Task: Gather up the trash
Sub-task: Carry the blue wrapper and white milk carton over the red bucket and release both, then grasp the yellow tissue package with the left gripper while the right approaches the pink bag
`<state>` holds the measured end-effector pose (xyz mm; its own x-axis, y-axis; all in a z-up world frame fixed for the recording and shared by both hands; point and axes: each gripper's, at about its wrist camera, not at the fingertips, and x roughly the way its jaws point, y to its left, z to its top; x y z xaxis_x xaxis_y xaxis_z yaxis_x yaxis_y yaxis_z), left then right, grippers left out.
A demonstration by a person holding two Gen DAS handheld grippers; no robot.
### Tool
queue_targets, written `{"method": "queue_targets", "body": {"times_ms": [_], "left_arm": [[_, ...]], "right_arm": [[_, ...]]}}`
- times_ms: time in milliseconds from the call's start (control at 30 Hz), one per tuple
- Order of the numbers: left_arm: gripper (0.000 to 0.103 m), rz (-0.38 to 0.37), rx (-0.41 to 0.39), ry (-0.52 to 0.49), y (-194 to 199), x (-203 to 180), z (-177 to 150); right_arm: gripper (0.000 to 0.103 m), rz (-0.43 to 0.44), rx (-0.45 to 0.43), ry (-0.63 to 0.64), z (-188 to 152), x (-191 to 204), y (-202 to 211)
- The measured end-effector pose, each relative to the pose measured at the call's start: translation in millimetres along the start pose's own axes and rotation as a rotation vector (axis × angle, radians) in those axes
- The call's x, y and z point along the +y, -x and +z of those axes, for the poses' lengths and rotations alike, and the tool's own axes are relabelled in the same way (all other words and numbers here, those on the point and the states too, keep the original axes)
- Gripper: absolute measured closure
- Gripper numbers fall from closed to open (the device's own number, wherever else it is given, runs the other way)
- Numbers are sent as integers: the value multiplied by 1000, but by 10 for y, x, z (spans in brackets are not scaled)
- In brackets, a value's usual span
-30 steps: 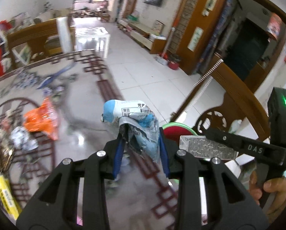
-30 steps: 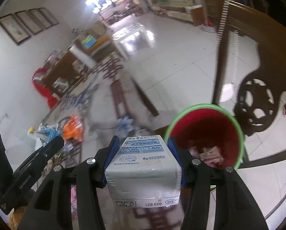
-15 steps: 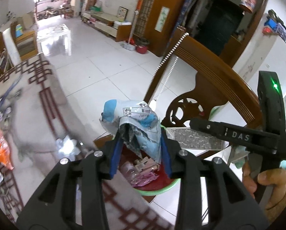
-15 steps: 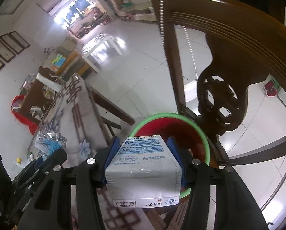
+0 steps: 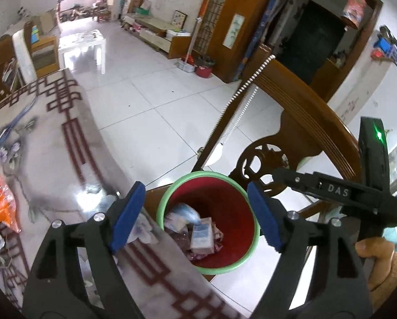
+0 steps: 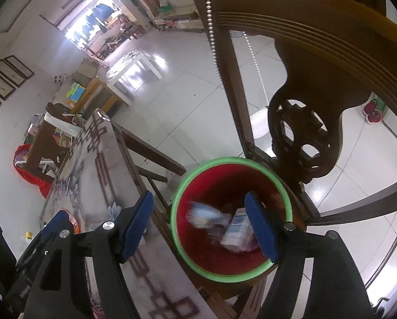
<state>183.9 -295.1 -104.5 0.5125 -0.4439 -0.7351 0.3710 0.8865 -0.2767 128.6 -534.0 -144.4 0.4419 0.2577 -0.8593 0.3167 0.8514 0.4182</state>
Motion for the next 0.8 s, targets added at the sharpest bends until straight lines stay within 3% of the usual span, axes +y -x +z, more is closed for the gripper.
{"method": "queue_targets", "body": {"times_ms": [233, 467, 800], "left_arm": [[23, 55, -60, 40, 442, 231, -190], [22, 144, -109, 137, 998, 621, -601], [22, 301, -136, 337, 1766, 1634, -1248]], "right_arm": [[32, 6, 2, 71, -173, 269, 71], [31, 14, 56, 159, -505, 684, -9], [26, 58, 110, 268, -1083, 1468, -78]]}}
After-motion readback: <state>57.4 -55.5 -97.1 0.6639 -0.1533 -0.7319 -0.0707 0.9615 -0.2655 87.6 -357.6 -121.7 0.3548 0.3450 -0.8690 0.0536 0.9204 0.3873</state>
